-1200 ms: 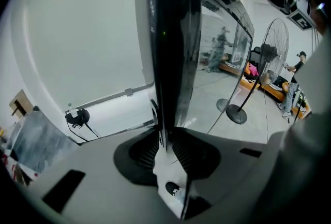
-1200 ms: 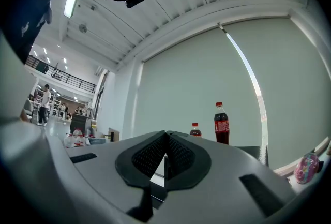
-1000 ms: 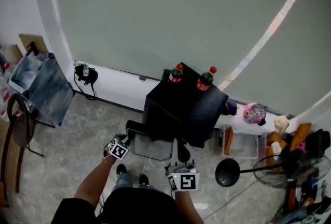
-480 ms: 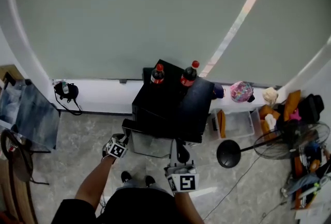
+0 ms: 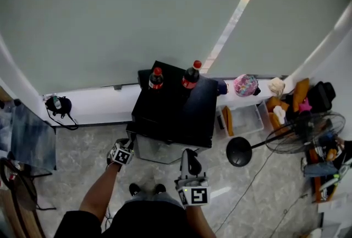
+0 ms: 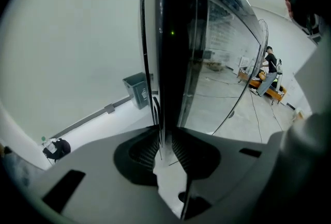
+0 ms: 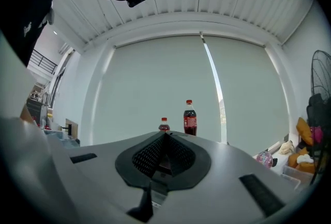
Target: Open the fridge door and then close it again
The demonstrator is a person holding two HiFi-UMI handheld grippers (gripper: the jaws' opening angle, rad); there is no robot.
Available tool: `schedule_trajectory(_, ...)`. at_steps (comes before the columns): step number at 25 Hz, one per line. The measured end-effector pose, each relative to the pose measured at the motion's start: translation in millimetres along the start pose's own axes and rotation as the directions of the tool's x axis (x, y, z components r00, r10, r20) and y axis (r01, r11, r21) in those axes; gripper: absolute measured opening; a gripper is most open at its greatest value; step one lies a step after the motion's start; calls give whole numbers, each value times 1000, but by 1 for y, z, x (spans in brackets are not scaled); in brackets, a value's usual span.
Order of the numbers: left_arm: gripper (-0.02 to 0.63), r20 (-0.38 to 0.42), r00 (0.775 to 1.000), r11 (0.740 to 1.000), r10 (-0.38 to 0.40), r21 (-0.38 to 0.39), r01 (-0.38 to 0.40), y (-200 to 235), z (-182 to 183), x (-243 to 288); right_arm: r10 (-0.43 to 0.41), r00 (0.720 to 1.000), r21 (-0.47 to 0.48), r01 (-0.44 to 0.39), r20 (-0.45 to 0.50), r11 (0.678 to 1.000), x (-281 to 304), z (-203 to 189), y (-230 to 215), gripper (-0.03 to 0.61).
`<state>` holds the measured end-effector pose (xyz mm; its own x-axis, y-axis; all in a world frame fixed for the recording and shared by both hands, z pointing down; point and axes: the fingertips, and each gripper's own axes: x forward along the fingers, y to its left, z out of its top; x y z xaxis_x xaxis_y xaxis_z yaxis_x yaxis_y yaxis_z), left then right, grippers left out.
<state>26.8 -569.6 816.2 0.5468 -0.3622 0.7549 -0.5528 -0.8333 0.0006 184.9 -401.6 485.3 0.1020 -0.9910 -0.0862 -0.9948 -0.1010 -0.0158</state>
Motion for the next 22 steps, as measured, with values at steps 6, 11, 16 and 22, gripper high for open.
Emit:
schedule_trajectory(6, 77, -7, 1000, 999, -30, -14, 30, 7, -3, 26, -28, 1000, -20, 28, -12, 999, 3, -2, -6, 9)
schedule_trajectory(11, 76, -8, 1000, 1000, -6, 2, 6, 13, 16, 24, -43, 999, -27, 42, -6, 999, 6, 3, -14, 9)
schedule_trajectory(16, 77, -13, 1000, 1000, 13, -3, -13, 13, 15, 21, -42, 999, -35, 42, 2, 999, 9, 6, -19, 9)
schedule_trajectory(22, 42, 47, 993, 994, 105, -37, -103, 18, 3, 17, -17, 999, -56, 19, 36, 998, 12, 14, -18, 9)
